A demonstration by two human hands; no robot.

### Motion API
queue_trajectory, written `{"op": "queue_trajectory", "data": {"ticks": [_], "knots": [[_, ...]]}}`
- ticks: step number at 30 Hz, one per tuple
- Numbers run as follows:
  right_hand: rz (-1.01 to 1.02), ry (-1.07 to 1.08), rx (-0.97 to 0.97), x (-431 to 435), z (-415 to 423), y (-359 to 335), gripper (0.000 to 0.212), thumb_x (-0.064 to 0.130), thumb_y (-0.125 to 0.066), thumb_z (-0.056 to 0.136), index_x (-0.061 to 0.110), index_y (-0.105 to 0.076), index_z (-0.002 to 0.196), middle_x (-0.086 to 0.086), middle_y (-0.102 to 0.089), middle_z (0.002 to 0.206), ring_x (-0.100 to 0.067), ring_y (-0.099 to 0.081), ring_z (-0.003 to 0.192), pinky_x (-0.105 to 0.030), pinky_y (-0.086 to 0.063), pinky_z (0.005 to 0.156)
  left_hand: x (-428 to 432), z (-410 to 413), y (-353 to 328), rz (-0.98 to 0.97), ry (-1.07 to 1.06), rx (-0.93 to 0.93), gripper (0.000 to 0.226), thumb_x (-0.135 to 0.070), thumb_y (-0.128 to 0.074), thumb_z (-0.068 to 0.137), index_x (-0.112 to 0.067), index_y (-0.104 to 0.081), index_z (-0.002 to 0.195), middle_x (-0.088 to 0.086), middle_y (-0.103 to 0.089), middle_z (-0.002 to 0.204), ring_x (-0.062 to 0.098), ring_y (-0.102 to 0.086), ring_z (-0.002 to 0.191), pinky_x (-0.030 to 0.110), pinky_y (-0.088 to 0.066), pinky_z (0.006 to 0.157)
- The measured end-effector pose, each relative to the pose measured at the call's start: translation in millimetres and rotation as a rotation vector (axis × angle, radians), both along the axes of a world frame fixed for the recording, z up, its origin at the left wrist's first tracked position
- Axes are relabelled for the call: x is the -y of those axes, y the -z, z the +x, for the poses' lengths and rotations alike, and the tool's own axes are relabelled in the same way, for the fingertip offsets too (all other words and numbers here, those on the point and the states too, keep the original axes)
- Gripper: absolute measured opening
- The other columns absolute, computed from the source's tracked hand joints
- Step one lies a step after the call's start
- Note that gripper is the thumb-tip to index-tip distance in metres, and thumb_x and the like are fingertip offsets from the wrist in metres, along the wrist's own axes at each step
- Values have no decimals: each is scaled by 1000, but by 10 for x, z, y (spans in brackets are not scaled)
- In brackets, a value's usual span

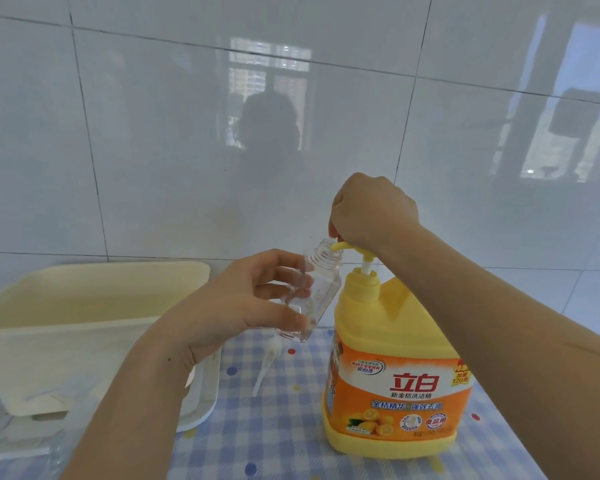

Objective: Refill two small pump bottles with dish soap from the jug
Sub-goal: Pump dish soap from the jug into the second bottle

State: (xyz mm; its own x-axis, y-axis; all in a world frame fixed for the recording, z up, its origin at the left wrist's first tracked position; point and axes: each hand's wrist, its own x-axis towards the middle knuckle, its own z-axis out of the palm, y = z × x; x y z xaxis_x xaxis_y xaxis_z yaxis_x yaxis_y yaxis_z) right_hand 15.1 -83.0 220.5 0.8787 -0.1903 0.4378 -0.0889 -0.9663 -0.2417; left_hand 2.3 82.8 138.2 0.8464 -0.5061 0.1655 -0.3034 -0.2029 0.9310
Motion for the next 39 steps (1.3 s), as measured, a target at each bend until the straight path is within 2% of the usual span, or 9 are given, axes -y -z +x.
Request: {"op": "queue_trajectory", "data": {"ticks": [7, 11, 17, 23, 26, 29, 32, 37, 39], "knots": [[38, -4, -27, -21, -53, 131, 33, 3, -45, 77, 16, -70, 93, -1, -58, 80, -17, -46, 59, -25, -36, 51, -13, 15, 19, 38, 28, 29, 65, -13, -82, 53, -27, -64, 114, -3, -70, 113, 11, -69, 100, 31, -58, 86], [49, 9, -37, -29, -60, 184, 32, 3, -45, 80, 16, -70, 95, 1, -51, 75, -16, -44, 58, -27, -36, 55, -42, 32, 44, 77, 40, 30, 69, -11, -81, 51, -28, -64, 116, -4, -69, 113, 10, -67, 104, 30, -59, 84], [62, 12, -30, -29, -72, 185, 29, 3, -45, 81, 14, -68, 93, 0, -50, 73, -16, -43, 58, -25, -32, 50, -37, 9, 57, 120, 72, 2, 76, -5, -81, 51, -34, -60, 118, -10, -68, 113, 8, -66, 107, 27, -57, 82], [62, 12, -10, -5, -49, 203, 23, 4, -44, 83, 13, -64, 91, 0, -47, 71, -16, -42, 58, -26, -33, 53, -1, 1, 47, 166, 54, 7, 66, 8, -81, 64, -32, -61, 114, -11, -69, 113, 11, -64, 109, 31, -57, 87], [65, 11, -1, 5, -36, 200, 23, 5, -44, 83, 13, -65, 91, -1, -50, 73, -16, -44, 59, -26, -35, 52, -3, -5, 51, 148, 51, 0, 65, 8, -81, 64, -31, -62, 113, -12, -70, 111, 9, -65, 107, 32, -57, 87], [83, 9, 5, 3, -29, 94, 28, 5, -47, 78, 16, -70, 90, -1, -62, 79, -20, -55, 66, -26, -43, 57, 12, -9, 34, 85, 46, -4, 65, 9, -82, 62, -27, -63, 113, -9, -71, 108, 10, -68, 101, 26, -59, 79], [66, 16, 90, 20, -3, -41, 28, 6, -47, 74, 16, -70, 86, -1, -69, 81, -22, -65, 75, -28, -49, 64, 42, -15, 29, 35, 40, 8, 65, -4, -84, 52, -29, -65, 110, -10, -72, 107, 9, -68, 100, 27, -59, 82], [44, 23, 51, 24, 26, -29, 28, 4, -47, 74, 16, -71, 84, -1, -70, 80, -21, -67, 75, -28, -50, 66, 39, -14, 8, 24, 27, 26, 61, 5, -84, 63, -31, -65, 109, -10, -71, 106, 7, -68, 100, 28, -59, 83], [36, 23, 58, 24, 31, -22, 28, 4, -47, 74, 17, -70, 84, -1, -70, 80, -21, -67, 75, -28, -50, 66, 36, -8, 4, 25, 22, 32, 64, 1, -86, 58, -32, -65, 109, -11, -71, 106, 7, -68, 101, 29, -59, 84]]}}
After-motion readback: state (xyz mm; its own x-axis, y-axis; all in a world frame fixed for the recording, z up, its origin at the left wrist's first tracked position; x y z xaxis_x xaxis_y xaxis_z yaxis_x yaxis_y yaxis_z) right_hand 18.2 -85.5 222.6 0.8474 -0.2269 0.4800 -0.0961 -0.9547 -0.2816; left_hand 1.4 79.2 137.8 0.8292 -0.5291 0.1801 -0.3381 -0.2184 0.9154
